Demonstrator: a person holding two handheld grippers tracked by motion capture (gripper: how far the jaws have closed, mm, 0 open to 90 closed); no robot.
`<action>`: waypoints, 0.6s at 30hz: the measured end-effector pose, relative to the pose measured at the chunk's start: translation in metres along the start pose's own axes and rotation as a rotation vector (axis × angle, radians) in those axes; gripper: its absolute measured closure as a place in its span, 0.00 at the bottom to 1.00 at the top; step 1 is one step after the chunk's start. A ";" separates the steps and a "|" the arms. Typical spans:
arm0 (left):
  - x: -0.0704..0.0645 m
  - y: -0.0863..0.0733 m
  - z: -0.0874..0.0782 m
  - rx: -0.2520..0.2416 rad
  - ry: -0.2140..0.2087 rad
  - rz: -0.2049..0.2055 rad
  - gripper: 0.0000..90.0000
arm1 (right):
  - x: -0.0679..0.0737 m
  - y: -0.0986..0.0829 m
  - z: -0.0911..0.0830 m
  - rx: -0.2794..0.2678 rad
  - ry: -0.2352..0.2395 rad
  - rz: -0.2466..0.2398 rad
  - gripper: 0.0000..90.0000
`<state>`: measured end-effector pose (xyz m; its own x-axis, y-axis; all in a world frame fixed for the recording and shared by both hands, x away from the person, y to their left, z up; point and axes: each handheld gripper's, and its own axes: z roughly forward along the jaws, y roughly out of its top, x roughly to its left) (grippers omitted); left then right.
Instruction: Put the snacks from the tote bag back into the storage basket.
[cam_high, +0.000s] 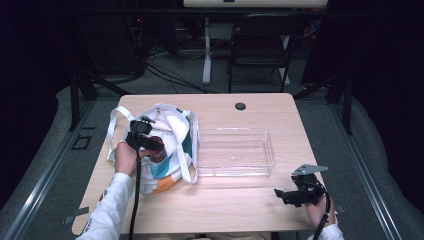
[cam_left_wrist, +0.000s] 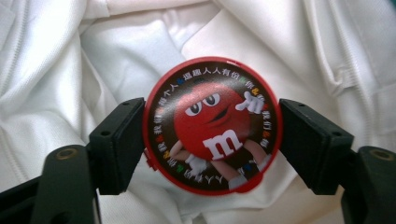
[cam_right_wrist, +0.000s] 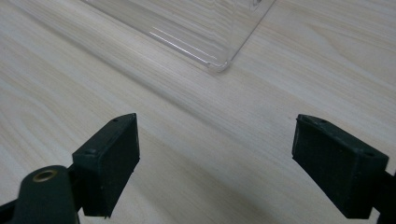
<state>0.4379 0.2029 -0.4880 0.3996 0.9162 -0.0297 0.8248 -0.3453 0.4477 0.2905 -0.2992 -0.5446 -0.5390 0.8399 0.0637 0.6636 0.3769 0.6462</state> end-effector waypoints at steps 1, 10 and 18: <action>0.000 0.000 -0.001 0.000 -0.002 0.000 0.30 | 0.000 0.000 0.000 -0.002 -0.003 0.001 0.16; 0.001 0.000 0.001 0.018 -0.013 0.012 0.30 | 0.000 0.000 0.000 0.002 0.001 0.000 0.16; 0.000 0.001 -0.007 0.010 -0.019 0.024 0.30 | 0.000 0.000 0.001 0.004 0.002 0.002 0.16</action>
<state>0.4361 0.2038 -0.4813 0.4265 0.9037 -0.0362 0.8189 -0.3689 0.4398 0.2907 -0.2988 -0.5451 -0.5390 0.8397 0.0665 0.6668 0.3772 0.6427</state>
